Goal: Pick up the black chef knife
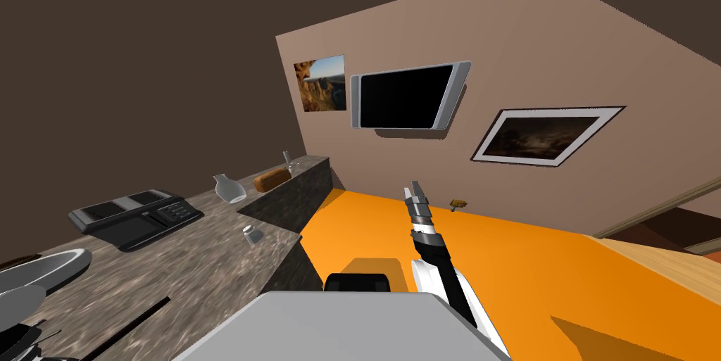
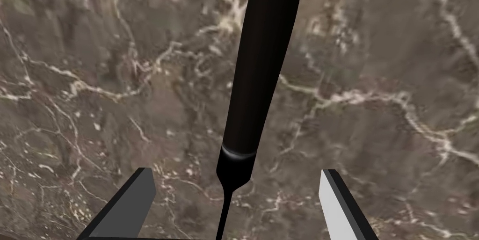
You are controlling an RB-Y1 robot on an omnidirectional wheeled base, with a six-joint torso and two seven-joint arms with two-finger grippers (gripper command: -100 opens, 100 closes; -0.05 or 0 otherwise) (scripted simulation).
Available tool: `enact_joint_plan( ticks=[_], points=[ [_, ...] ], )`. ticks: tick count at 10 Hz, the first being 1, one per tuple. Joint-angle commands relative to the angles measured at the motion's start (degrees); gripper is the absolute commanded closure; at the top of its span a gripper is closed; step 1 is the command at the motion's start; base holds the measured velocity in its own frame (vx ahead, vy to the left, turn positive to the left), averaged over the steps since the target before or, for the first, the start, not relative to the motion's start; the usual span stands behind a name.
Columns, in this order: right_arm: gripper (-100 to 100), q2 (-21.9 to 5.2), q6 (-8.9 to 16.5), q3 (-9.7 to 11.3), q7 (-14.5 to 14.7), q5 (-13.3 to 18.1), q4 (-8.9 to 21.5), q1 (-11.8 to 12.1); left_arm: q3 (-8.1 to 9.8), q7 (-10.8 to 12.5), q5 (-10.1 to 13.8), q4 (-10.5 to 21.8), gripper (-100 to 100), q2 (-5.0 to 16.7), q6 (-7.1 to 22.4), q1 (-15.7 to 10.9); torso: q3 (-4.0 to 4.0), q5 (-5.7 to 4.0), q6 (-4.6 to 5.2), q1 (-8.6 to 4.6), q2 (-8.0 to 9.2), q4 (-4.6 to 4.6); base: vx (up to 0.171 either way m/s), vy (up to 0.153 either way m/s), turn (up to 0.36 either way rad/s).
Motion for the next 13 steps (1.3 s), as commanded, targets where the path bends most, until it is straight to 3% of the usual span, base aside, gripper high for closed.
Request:
enact_joint_plan(
  ticks=[1, 5, 6, 7, 8, 9, 12, 13],
  points=[
    [0, 0.0, 0.0, 0.0, 0.0, 0.0, 0.0, 0.0, 0.00, 0.0, 0.0, 0.0, 100, 0.0, 0.0, 0.0, 0.00, 0.00, 0.00, 0.00, 0.00, 0.00, 0.000, 0.000, 0.000],
    [0, 0.0, 0.0, 0.0, 0.0, 0.0, 0.0, 0.0, 0.01, 0.0, 0.0, 0.0, 100, 0.0, 0.0, 0.0, 0.04, 0.05, -0.01, 0.07, 0.07, 0.02, 0.000, 0.000, 0.000],
    [0, 0.0, 0.0, 0.0, 0.0, 0.0, 0.0, 0.0, 0.01, 0.0, 0.0, 0.0, 0, 0.0, 0.0, 0.0, 0.04, 0.05, 0.00, 0.07, 0.07, 0.02, 0.000, 0.000, 0.000],
    [0, 0.0, 0.0, 0.0, 0.0, 0.0, 0.0, 0.0, 0.94, 0.2, -1.5, -1.8, 100, -1.1, 1.7, -1.0, 0.04, 0.05, 0.00, 0.07, 0.07, 0.02, -0.027, 0.023, 0.007],
    [0, 0.0, 0.0, 0.0, 0.0, 0.0, 0.0, 0.0, 1.94, 0.3, -3.7, -3.5, 100, -2.4, 3.7, -2.3, 0.08, 0.06, 0.02, 0.14, 0.13, 0.04, -0.051, 0.035, 0.003],
    [0, 0.0, 0.0, 0.0, 0.0, 0.0, 0.0, 0.0, 1.94, 0.3, -3.7, -3.5, 100, -2.4, 3.7, -2.3, 0.11, 0.08, 0.04, 0.19, 0.19, 0.05, -0.040, 0.033, -0.014],
    [0, 0.0, 0.0, 0.0, 0.0, 0.0, 0.0, 0.0, 4.92, 0.7, -9.4, -8.7, 100, -6.1, 9.0, -6.3, 0.11, 0.08, 0.03, 0.24, 0.19, 0.05, -0.038, 0.043, 0.009],
    [0, 0.0, 0.0, 0.0, 0.0, 0.0, 0.0, 0.0, 4.92, 0.7, -10.2, -8.7, 100, -6.1, 9.4, -6.3, 0.12, 0.10, 0.04, 0.24, 0.20, 0.05, -0.033, 0.028, -0.011]
  ],
)
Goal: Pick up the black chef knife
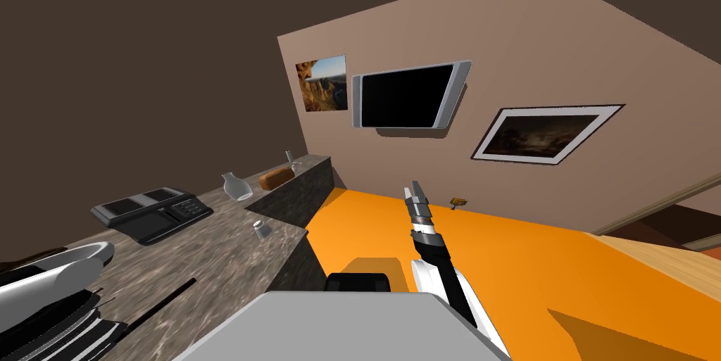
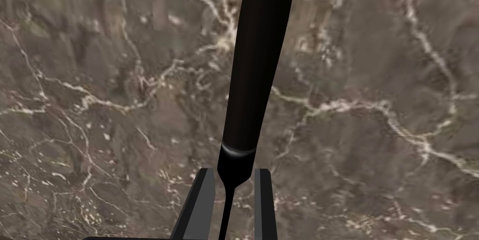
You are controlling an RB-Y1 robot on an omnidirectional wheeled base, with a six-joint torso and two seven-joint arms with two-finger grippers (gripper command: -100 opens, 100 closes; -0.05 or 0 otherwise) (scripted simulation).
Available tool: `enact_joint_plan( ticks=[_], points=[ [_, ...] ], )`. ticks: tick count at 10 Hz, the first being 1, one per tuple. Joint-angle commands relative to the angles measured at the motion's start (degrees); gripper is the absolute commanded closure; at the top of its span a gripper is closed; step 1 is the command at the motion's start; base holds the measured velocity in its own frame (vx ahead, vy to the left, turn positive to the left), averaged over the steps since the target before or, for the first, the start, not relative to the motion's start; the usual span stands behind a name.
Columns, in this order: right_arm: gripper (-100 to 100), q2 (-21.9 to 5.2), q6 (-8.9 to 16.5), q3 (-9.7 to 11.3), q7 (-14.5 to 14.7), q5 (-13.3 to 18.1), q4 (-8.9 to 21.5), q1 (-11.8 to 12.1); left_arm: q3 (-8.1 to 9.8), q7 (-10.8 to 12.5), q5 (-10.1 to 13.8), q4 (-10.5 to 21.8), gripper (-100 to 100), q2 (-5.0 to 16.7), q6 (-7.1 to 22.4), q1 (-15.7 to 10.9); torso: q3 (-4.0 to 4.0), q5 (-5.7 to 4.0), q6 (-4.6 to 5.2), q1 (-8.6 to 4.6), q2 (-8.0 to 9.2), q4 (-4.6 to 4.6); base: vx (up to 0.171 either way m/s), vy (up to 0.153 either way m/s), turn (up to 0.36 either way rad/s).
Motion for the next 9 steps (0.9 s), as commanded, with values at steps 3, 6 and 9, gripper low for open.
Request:
enact_joint_plan(
  ticks=[3, 6, 9],
  points=[
    [0, 0.0, 0.0, 0.0, 0.0, 0.0, 0.0, 0.0, 2.25, 0.3, -5.0, -4.0, 100, -2.8, 4.5, -2.7, 0.00, -0.01, 0.02, -0.01, -0.01, 0.01, -0.033, 0.030, 0.004],
    [0, 0.0, 0.0, 0.0, 0.0, 0.0, 0.0, 0.0, 4.24, 0.5, -9.3, -7.4, 100, -5.3, 8.3, -5.4, 0.01, -0.04, -0.01, 0.00, 0.01, 0.01, -0.034, 0.037, 0.003],
    [0, 0.0, 0.0, 0.0, 0.0, 0.0, 0.0, 0.0, 4.87, 0.6, -10.5, -8.6, 0, -6.1, 9.5, -6.1, -0.02, -0.04, -0.05, -0.10, -0.04, 0.00, -0.015, 0.011, 0.001]
  ],
)
